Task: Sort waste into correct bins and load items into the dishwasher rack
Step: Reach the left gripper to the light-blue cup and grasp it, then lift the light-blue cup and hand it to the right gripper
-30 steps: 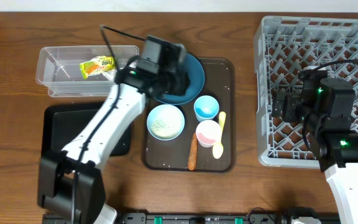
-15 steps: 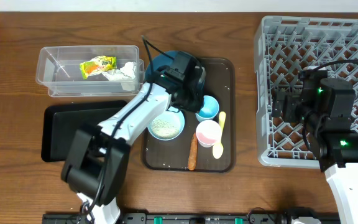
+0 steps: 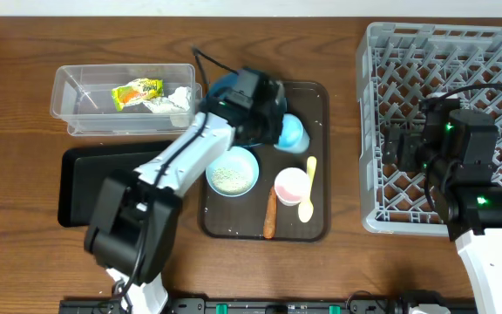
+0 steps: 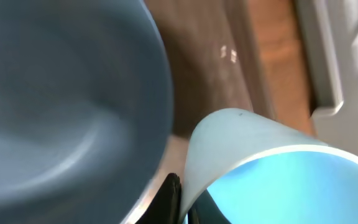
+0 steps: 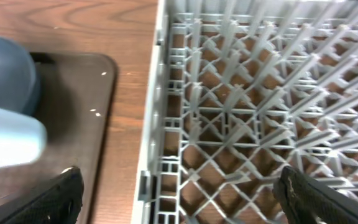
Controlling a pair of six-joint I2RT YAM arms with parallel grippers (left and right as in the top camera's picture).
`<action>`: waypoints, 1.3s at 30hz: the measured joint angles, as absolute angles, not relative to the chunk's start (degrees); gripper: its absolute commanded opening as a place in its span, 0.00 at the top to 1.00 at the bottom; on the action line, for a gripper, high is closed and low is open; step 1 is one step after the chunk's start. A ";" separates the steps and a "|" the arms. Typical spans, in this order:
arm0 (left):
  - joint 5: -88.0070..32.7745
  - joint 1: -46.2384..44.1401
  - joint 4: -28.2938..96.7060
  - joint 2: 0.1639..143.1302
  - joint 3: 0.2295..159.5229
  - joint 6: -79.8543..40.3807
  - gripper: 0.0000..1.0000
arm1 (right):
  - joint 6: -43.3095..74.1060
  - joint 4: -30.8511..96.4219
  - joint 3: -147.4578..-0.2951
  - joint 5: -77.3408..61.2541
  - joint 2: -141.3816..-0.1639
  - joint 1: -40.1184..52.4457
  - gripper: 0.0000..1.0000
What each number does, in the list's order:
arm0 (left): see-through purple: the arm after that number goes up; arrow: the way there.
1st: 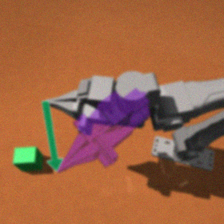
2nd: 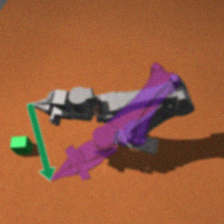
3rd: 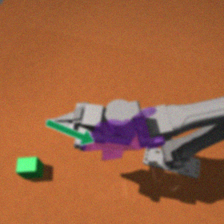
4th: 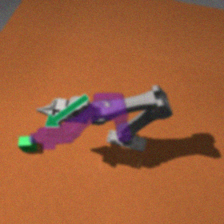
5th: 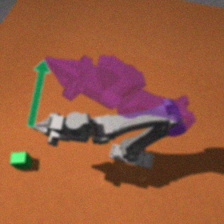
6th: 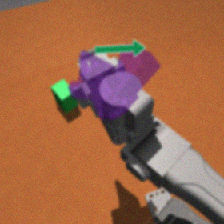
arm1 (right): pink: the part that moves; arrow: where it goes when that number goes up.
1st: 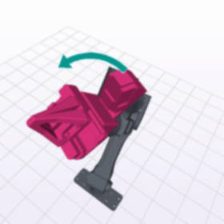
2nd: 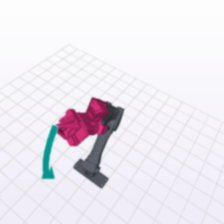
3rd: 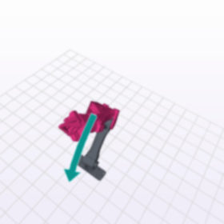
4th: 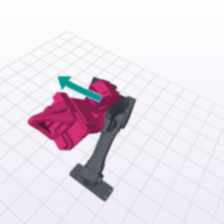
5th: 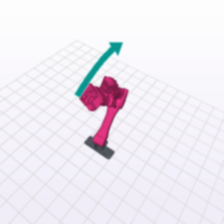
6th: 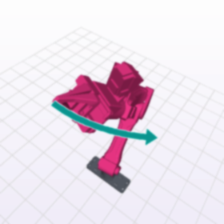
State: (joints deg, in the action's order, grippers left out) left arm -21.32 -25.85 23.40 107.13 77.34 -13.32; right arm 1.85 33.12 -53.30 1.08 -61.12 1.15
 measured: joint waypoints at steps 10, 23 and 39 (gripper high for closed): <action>-36.91 -15.27 21.23 102.32 78.56 -23.99 0.94 | 4.38 28.42 -53.32 -0.86 -66.87 1.13 0.01; -62.65 -11.55 14.72 102.37 78.54 -27.22 0.94 | -0.51 -0.10 -53.60 -60.97 -84.36 1.21 0.01; -70.81 -15.33 12.58 102.37 78.54 -28.56 0.94 | 0.36 -11.73 -53.60 -69.93 -86.83 4.12 0.08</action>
